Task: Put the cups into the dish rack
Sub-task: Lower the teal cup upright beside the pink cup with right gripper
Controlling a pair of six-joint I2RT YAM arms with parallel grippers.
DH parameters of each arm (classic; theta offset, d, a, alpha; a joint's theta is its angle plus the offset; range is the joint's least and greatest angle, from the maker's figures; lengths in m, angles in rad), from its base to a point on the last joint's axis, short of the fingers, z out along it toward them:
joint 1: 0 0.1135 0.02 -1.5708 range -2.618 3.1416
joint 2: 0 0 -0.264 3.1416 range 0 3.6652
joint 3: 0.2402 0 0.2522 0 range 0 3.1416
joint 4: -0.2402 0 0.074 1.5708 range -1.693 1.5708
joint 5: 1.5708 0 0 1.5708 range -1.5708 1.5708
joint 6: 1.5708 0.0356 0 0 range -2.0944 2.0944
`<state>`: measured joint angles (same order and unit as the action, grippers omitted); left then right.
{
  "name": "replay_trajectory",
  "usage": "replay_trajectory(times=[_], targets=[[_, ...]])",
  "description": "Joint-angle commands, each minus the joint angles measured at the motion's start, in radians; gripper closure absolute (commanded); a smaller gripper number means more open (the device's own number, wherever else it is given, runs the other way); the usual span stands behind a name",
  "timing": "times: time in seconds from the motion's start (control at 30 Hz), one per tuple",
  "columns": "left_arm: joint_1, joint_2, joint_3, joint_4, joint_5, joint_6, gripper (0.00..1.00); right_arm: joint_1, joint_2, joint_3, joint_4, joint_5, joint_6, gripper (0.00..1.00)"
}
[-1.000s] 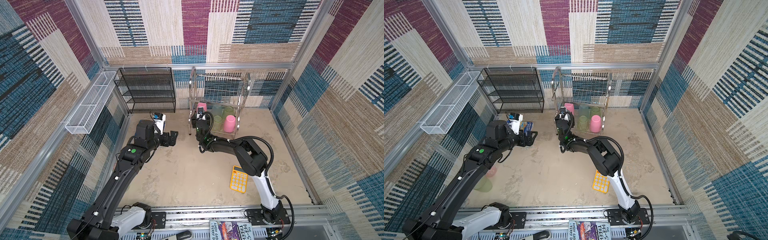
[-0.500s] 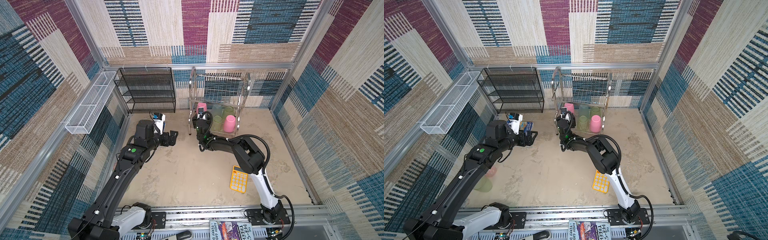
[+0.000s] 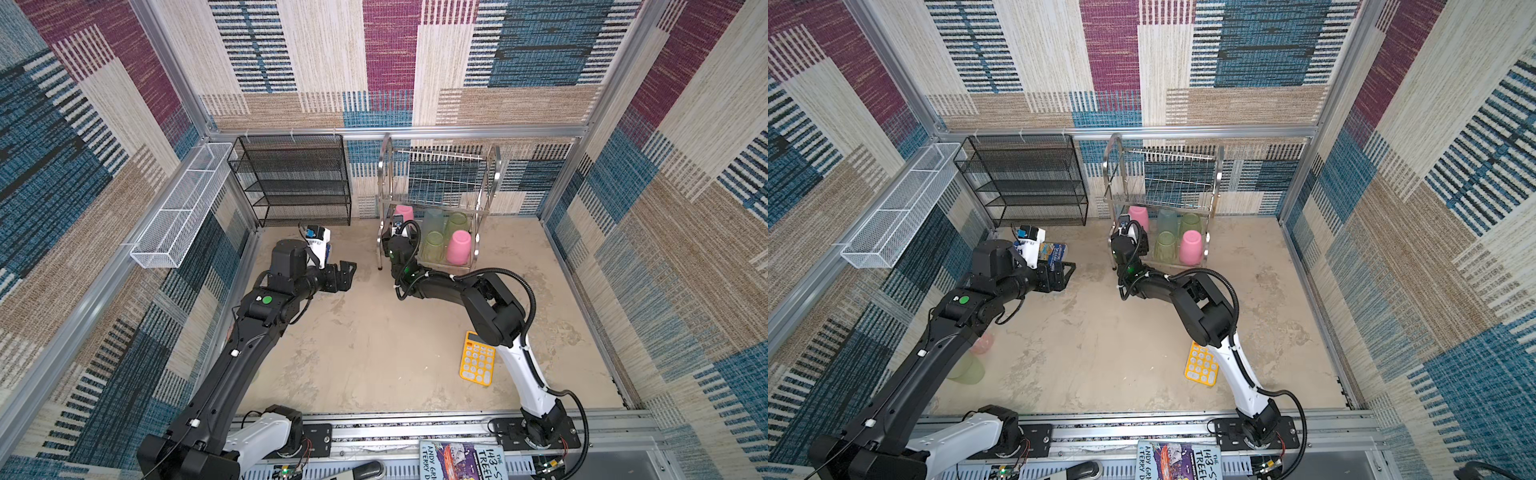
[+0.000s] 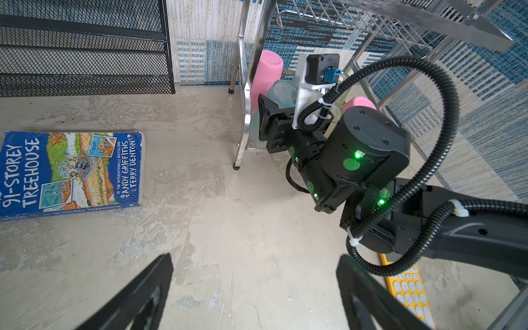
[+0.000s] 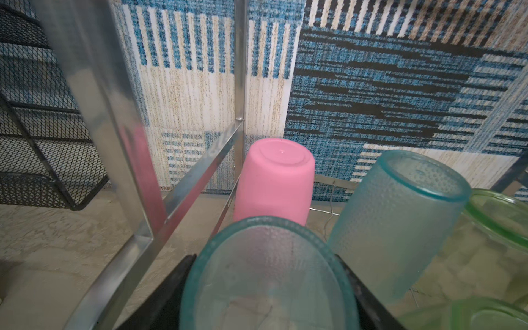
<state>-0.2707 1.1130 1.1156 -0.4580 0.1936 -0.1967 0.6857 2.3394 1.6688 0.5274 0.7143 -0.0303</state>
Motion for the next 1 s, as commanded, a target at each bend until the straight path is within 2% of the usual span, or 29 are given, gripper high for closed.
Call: replay_trajectory(times=[0.0,0.6,0.97], targets=[[0.003,0.004,0.0,0.026,0.02,-0.023,0.07,0.0,0.006,0.017,-0.01,-0.006,0.019,0.31],[0.013,0.007,0.001,0.03,0.029,-0.032,0.07,-0.012,0.004,0.034,-0.087,-0.036,0.068,0.23],[0.016,0.006,0.001,0.03,0.027,-0.032,0.06,-0.012,-0.027,0.014,-0.093,-0.043,0.075,0.12]])
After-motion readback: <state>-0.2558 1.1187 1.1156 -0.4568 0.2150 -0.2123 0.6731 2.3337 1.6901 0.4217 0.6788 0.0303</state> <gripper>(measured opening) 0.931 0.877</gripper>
